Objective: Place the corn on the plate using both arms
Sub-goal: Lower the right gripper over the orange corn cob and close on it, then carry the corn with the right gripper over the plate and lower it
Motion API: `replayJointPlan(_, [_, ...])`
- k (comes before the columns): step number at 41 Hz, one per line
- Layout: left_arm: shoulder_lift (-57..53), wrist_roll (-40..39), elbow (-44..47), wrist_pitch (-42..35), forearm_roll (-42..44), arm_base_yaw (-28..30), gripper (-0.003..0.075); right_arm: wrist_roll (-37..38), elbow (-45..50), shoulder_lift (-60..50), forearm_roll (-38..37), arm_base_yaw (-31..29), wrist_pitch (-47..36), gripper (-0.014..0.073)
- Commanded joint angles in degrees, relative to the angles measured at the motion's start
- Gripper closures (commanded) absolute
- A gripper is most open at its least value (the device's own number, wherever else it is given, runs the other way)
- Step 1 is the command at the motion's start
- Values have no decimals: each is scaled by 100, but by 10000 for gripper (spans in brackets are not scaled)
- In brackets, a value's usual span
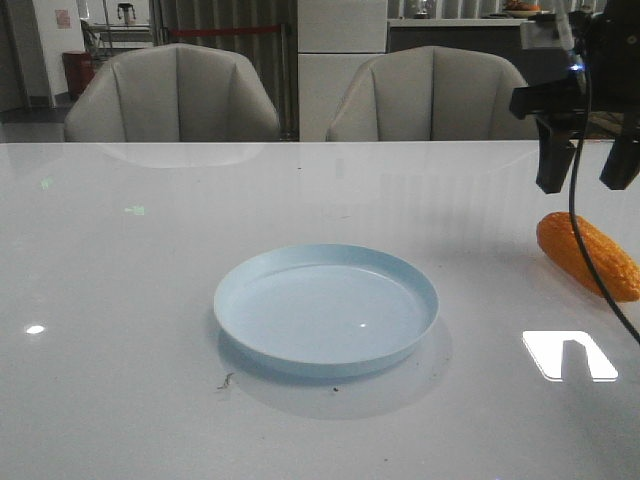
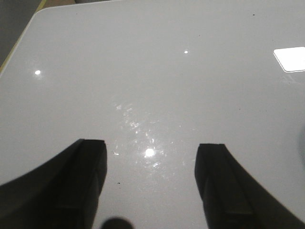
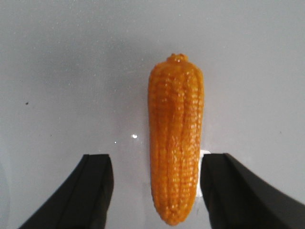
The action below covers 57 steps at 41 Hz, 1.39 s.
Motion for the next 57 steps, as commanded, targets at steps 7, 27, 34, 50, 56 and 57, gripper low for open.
replayJointPlan(7, [-70, -46, -155, -411, -54, 7, 265, 121, -1106, 482, -826, -48, 576, 84])
replayJointPlan(27, [-70, -46, -155, -411, -54, 7, 265, -1, -1204, 940, -50, -178, 400, 84])
replayJointPlan(34, [-70, -46, -155, -444, -40, 7, 265, -13, -1204, 1055, 1, -178, 446, 117])
replayJointPlan(50, [-70, -46, -155, -523, -30, 7, 265, -219, -1204, 1043, 55, -178, 465, 540])
replayJointPlan(56, [-70, -46, -155, -628, -30, 7, 265, -969, -1238, 857, 317, -81, 480, 527])
replayJointPlan(57, [-70, -46, -155, -636, -30, 7, 265, -1090, -1262, 812, 430, -53, 501, 527])
